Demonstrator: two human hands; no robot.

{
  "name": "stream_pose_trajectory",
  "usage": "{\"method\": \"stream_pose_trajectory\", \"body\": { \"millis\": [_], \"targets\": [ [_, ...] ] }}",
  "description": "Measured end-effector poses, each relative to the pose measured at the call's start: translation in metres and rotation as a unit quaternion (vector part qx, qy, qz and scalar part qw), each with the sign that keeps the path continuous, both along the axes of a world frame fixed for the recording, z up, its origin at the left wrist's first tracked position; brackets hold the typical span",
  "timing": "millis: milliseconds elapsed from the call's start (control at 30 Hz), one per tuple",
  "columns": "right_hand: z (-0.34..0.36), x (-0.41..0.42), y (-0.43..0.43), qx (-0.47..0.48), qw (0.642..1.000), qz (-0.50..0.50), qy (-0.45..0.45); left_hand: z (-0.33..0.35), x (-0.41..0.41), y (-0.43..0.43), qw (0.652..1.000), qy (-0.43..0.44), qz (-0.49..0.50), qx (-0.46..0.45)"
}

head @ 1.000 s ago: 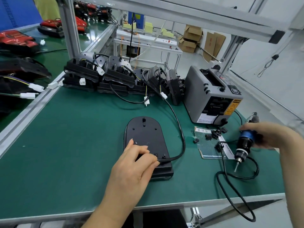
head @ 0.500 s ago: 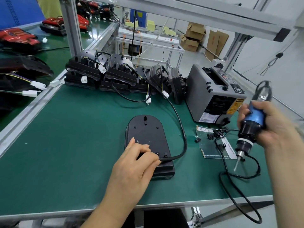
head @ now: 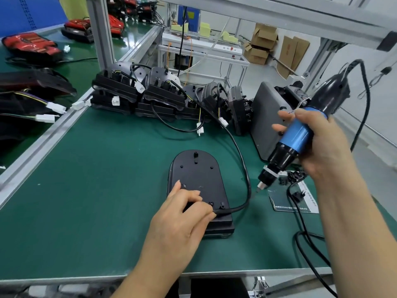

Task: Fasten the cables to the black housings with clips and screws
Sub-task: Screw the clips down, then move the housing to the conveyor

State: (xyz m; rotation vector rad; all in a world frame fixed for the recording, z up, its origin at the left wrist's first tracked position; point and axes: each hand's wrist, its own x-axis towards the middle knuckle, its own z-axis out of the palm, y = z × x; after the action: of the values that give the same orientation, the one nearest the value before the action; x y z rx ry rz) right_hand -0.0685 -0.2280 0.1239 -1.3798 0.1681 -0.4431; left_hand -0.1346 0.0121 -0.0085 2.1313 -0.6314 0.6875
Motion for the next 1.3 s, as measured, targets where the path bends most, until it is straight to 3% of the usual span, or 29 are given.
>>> {"method": "stream_pose_trajectory", "body": {
  "millis": [233,633,933,1300],
  "targets": [
    [-0.006,0.001,0.010,0.075,0.988,-0.046,-0.125,0.001,-0.001,0.000,1.000,0.009,0.000,0.002],
    [0.011,0.000,0.027,0.143,0.986,0.042,-0.070,0.000,-0.001,0.000,1.000,0.006,0.006,0.003],
    [0.027,-0.015,0.071,0.120,0.976,0.113,-0.139,0.003,-0.001,-0.001,1.000,0.011,0.010,0.007],
    [0.025,-0.011,0.083,0.095,0.980,0.136,-0.107,-0.001,0.000,-0.001,1.000,0.014,0.004,-0.003]
  ]
}}
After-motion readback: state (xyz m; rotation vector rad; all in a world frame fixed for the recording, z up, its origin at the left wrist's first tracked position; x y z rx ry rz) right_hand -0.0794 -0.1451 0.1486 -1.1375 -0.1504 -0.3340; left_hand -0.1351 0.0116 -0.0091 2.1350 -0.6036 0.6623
